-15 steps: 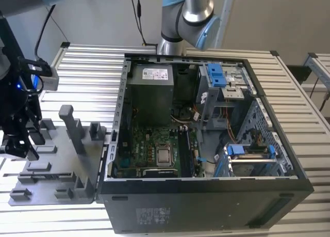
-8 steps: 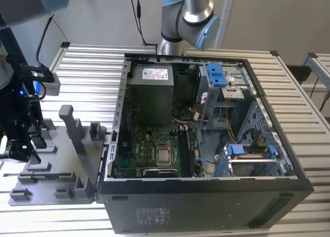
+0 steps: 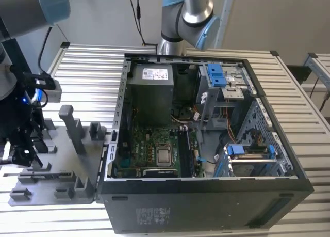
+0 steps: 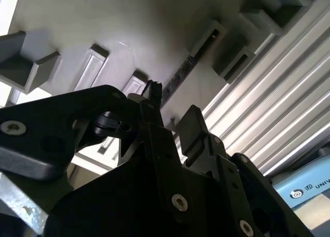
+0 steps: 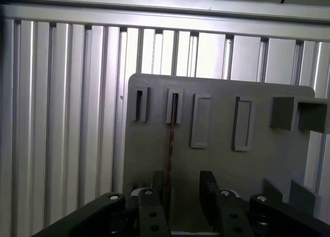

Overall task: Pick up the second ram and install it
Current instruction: 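Pick up the second ram and move it above second insertion slot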

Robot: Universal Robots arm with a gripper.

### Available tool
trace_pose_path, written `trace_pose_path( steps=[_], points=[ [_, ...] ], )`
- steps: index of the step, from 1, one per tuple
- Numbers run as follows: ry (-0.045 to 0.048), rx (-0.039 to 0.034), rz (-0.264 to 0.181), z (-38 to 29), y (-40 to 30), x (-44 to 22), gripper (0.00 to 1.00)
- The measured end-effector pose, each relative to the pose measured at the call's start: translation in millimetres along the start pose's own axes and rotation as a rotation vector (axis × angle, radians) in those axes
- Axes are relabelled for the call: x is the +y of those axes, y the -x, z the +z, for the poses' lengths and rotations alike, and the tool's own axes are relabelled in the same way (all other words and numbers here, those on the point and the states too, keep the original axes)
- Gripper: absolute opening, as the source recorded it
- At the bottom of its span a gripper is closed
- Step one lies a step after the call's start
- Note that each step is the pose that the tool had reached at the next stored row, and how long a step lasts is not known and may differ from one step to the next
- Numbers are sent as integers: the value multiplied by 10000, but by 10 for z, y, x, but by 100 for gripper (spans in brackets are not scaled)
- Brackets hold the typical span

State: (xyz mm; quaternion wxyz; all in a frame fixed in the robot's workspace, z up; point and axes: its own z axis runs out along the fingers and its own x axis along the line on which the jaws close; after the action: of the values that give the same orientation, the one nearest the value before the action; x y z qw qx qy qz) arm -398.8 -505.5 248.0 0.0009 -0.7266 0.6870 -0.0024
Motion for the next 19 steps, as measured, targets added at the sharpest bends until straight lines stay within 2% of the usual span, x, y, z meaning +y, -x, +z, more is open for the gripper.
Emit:
trace_pose_path(
  steps=[19],
  points=[
    [-1,5,0,345,-14,63,42]
  ],
)
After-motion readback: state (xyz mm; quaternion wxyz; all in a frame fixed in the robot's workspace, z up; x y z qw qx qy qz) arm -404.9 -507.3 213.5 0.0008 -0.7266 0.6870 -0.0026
